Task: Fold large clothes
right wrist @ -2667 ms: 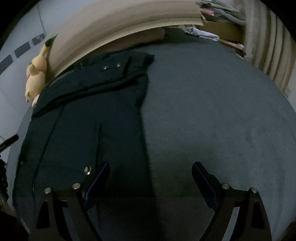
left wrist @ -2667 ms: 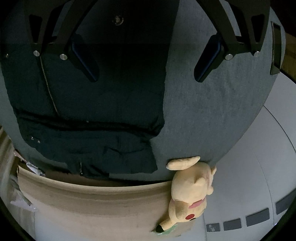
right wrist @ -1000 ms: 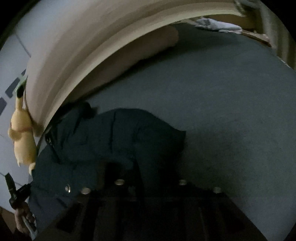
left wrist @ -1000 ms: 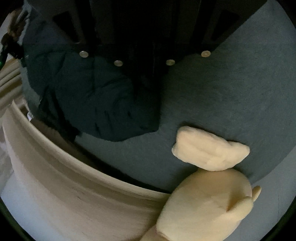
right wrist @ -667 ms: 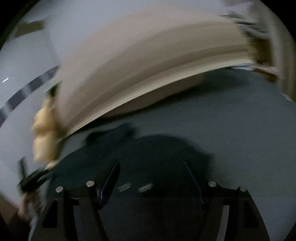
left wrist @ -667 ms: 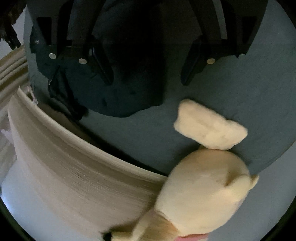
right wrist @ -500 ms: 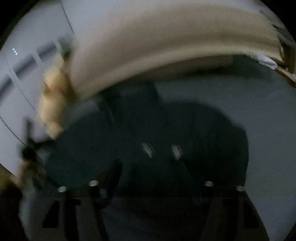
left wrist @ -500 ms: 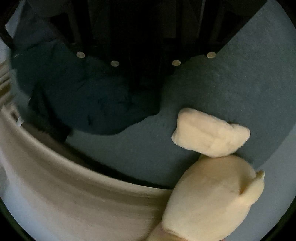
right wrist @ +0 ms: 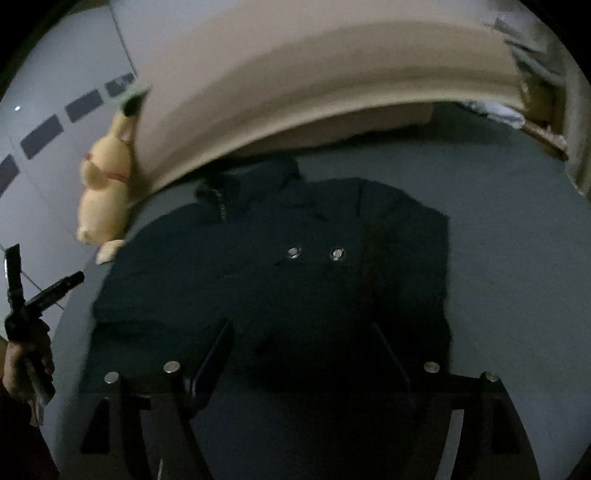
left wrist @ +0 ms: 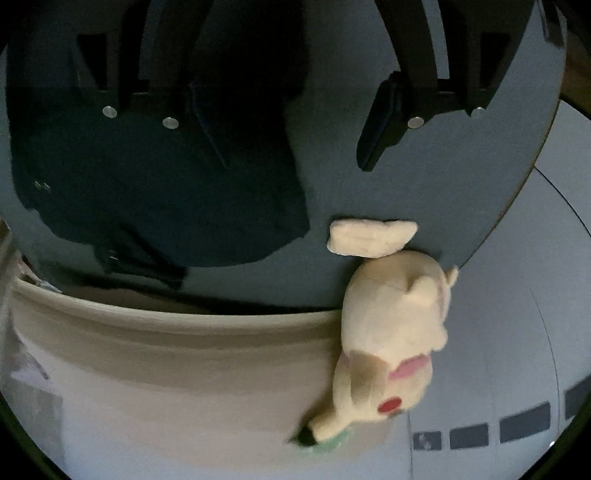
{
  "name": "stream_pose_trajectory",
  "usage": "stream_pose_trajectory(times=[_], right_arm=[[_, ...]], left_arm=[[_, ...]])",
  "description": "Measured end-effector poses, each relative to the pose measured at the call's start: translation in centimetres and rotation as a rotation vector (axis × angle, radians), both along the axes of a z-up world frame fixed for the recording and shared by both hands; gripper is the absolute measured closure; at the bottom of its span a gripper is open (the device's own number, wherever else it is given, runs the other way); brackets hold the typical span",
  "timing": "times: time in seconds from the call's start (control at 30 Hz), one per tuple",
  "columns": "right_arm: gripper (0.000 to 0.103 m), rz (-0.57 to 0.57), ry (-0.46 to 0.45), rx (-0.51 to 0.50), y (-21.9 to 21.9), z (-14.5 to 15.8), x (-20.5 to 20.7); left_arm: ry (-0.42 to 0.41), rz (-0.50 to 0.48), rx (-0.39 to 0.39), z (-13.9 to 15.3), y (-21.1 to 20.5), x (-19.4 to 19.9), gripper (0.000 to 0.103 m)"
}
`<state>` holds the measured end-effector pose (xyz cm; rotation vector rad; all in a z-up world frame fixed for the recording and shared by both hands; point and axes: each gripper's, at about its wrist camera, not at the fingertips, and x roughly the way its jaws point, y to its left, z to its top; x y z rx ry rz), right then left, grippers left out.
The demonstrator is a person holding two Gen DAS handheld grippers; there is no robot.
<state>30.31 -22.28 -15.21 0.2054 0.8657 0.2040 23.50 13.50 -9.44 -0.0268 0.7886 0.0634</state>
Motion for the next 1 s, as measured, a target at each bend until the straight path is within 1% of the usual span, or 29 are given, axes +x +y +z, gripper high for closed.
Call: stream_pose_trajectory(times=[0.07, 0.1, 0.13, 0.2, 0.3, 0.4, 0.5, 0.67, 0.83, 1.0], right_arm=[[0.019, 0.008, -0.030, 0.007, -0.2, 1.2, -3.3], [0.018, 0.005, -0.041, 0.007, -0.4, 2.0, -4.3], [0.018, -0.006, -0.051, 0.010, -0.7, 2.5, -5.9], [0.016, -0.016, -0.060, 0.018, -2.4, 3.7, -8.3], [0.014, -0.039, -0.072, 0.005, -3.9, 4.2, -12.6], [0.013, -0.057, -0.066, -0.004, -5.1, 4.3, -16.2], [0.013, -0.081, -0.038, 0.020, -6.8, 3.5, -19.4], [0.013, -0.133, 0.000, 0.057, -9.2, 1.8, -23.4], [0.013, -0.182, 0.041, 0.093, -11.1, -0.2, -26.6], [0.013, -0.217, 0.079, 0.123, -12.2, -2.1, -28.8]], left_arm=[[-0.011, -0.005, -0.012, 0.7, -0.1, -1.4, 0.031], [-0.008, -0.006, -0.016, 1.0, -0.2, -2.8, 0.030], [-0.004, -0.006, -0.016, 1.3, -0.5, -3.1, 0.030], [-0.006, 0.000, -0.016, 2.0, -0.8, -5.6, 0.030], [-0.011, 0.003, -0.007, 2.5, -1.7, -8.2, 0.030], [-0.002, 0.008, -0.020, 2.7, -1.8, -10.7, 0.030], [0.008, 0.015, -0.030, 2.6, -1.9, -13.5, 0.030], [0.024, 0.028, -0.040, 2.2, -1.7, -16.6, 0.030], [0.043, 0.037, -0.039, 1.5, -1.5, -19.1, 0.029], [0.068, 0.050, -0.039, 0.1, -0.9, -21.2, 0.029]])
